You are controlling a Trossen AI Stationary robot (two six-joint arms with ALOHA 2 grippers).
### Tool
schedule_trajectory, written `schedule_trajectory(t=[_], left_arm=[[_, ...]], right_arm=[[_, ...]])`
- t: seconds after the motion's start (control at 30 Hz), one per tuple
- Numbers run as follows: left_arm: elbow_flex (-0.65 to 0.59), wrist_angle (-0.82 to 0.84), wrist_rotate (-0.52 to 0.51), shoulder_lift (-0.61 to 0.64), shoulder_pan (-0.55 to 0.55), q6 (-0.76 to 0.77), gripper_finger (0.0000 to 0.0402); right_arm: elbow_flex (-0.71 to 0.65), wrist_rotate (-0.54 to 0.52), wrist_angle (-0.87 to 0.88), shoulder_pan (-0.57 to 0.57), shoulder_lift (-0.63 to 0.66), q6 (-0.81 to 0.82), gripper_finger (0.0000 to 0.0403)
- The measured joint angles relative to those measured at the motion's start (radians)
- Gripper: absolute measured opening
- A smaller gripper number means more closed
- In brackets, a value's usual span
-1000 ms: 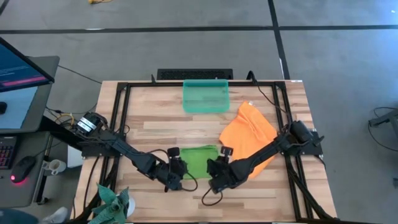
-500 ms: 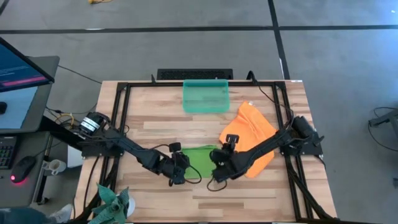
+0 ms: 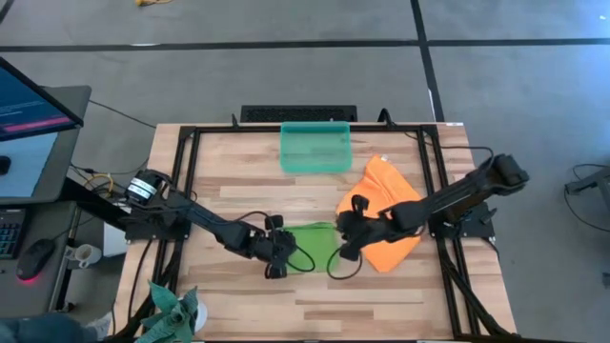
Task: Roll microfiber towels into tight, uniform cylinder then place into a basket
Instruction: Fold the green microfiber towel
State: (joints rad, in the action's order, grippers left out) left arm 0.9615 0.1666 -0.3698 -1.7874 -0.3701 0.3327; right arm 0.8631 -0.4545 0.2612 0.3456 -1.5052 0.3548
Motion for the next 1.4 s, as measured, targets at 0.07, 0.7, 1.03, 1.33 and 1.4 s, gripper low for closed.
schedule_trajectory(t=[0.07, 0.7, 1.03, 1.33, 1.4], left_arm=[[0.0, 0.004, 0.0, 0.0, -0.003, 0.009, 0.013], [0.0, 0.097, -0.005, 0.0, -0.003, 0.089, 0.013], [0.0, 0.15, -0.006, 0.0, -0.001, 0.17, 0.013], [0.0, 0.217, -0.07, 0.007, -0.011, 0.162, 0.013], [0.0, 0.222, -0.107, 0.023, -0.025, 0.148, 0.013]], right_arm=[[-0.07, 0.073, -0.171, -0.006, 0.015, -0.069, 0.0107], [-0.135, 0.36, -0.439, -0.159, -0.24, -0.071, 0.0107], [-0.097, 0.457, -0.433, -0.199, -0.268, -0.054, 0.0107], [-0.099, 0.456, -0.383, -0.211, -0.221, -0.022, 0.0107], [-0.095, 0.455, -0.375, -0.21, -0.178, -0.022, 0.0107]])
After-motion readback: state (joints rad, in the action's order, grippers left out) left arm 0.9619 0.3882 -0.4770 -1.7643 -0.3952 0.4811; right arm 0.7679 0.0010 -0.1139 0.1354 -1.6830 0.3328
